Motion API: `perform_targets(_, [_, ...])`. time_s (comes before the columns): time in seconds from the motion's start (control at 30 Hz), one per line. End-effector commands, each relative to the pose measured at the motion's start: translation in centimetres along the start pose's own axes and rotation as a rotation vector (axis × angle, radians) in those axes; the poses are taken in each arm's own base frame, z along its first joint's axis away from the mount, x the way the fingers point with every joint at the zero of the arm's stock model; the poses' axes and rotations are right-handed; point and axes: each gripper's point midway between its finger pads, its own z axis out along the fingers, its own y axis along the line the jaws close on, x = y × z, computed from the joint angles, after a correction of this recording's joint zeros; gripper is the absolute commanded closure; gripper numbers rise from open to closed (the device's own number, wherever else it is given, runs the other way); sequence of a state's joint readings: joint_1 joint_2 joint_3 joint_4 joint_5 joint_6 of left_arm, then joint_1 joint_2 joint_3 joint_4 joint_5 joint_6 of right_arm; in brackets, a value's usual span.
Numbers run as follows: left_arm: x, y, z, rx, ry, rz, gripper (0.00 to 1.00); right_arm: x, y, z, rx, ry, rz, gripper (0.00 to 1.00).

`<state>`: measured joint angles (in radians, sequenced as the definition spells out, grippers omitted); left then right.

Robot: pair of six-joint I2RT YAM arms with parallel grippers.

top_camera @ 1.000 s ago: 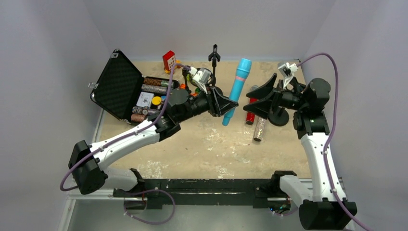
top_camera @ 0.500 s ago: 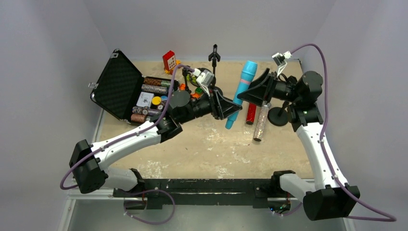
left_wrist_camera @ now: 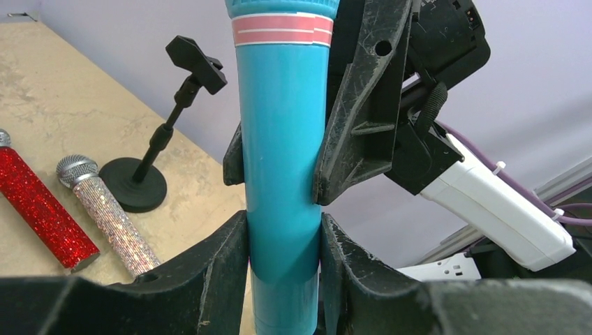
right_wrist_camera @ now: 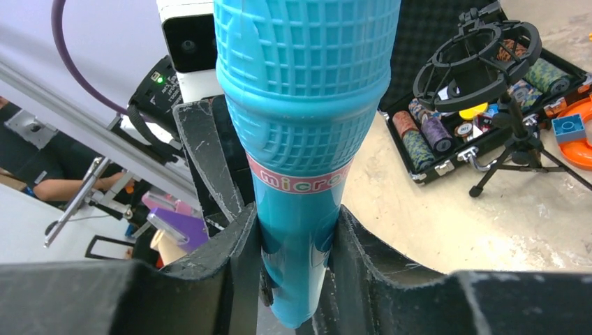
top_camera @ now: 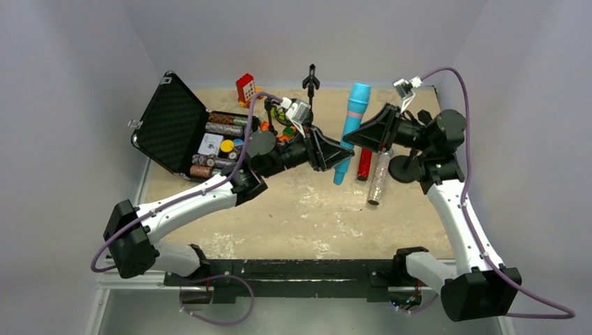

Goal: Attach the microphones to the stand

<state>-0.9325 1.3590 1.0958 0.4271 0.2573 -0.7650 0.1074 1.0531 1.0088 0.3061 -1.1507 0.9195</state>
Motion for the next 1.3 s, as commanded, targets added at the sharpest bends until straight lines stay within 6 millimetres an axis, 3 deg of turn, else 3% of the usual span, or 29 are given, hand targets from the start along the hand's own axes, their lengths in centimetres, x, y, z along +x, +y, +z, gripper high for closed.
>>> perform_targets(0.0, [-1.7, -3.3, -0.1, 0.115, -0.027, 0.019, 0.85, -0.5, 1.1, 0.2, -0.038, -0.008, -0.08, 0.87])
perform_targets(0.13, [-0.8, -3.6, -2.8, 0.118, 0.028, 0.046, 0.35, 0.0, 1.2, -0.1, -0.032, -0.002, -0.146, 0.91])
perform_targets(0.27, [-0.5, -3.1, -7.0, 0.121, 0.041, 0.073, 0.15, 0.8, 1.1, -0.5, -0.028, 0.027, -0.279, 0.91])
perform_targets(0.33, [-0.7, -2.3, -8.6, 0.071, 0.075, 0.075, 0.14, 1.5, 0.9, -0.7, -0.034, 0.054, -0.333, 0.91])
perform_targets(0.47, [-1.5, -2.9, -9.4, 0.038, 0.141, 0.121, 0.13, 3.1, 0.9, -1.1, -0.095, 0.126, -0.392, 0.91])
perform_targets(0.7, [-3.2, -4.0, -6.8, 0.073, 0.195, 0.156, 0.13, 4.6, 1.4, -0.8, -0.156, 0.183, -0.421, 0.91])
perform_targets(0.87, [-3.1, -3.9, -4.4, 0.098, 0.232, 0.155, 0.14, 5.0, 1.5, -0.3, -0.181, 0.201, -0.422, 0.91])
perform_targets(1.07, [-2.8, -3.0, -2.8, 0.068, 0.253, 0.167, 0.2, 5.2, 1.8, -0.2, -0.207, 0.216, -0.419, 0.91])
perform_targets(1.27, [-2.9, -2.4, -1.7, 0.054, 0.24, 0.15, 0.35, 5.7, 2.0, -0.2, -0.231, 0.234, -0.39, 0.91])
